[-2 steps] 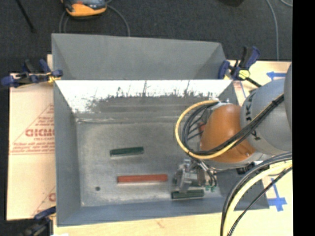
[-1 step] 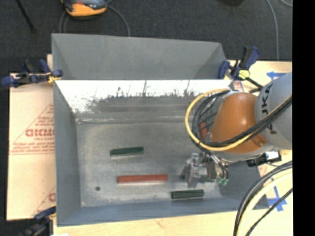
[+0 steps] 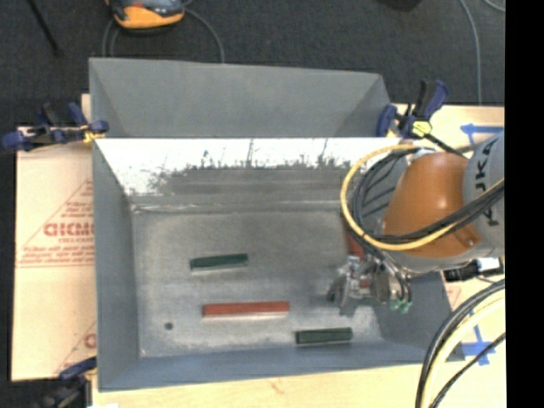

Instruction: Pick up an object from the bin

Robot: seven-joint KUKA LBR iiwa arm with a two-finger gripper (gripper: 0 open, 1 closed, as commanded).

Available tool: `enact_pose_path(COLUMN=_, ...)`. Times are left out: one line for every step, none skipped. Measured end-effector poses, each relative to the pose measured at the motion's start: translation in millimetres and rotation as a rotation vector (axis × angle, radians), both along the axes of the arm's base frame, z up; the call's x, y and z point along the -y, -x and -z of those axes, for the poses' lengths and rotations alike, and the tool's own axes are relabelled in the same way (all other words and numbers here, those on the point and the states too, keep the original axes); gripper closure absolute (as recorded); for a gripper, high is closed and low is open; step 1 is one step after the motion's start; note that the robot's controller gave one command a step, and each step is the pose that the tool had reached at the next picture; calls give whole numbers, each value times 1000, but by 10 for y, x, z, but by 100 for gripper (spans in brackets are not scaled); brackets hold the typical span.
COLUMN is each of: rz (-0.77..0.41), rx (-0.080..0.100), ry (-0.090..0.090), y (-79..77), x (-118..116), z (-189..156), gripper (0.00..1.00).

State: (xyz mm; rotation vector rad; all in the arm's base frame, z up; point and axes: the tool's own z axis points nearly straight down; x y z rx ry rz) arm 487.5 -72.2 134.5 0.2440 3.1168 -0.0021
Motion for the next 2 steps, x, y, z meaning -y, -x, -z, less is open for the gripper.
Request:
enact_pose_path(rz=11, rx=-17, ry=-3, y=-62, x=-174, z=74, gripper=100)
enact_pose_path(rz=-43, rx=-12, ry=-1, y=63, x=-63, z=-1151, gripper=100)
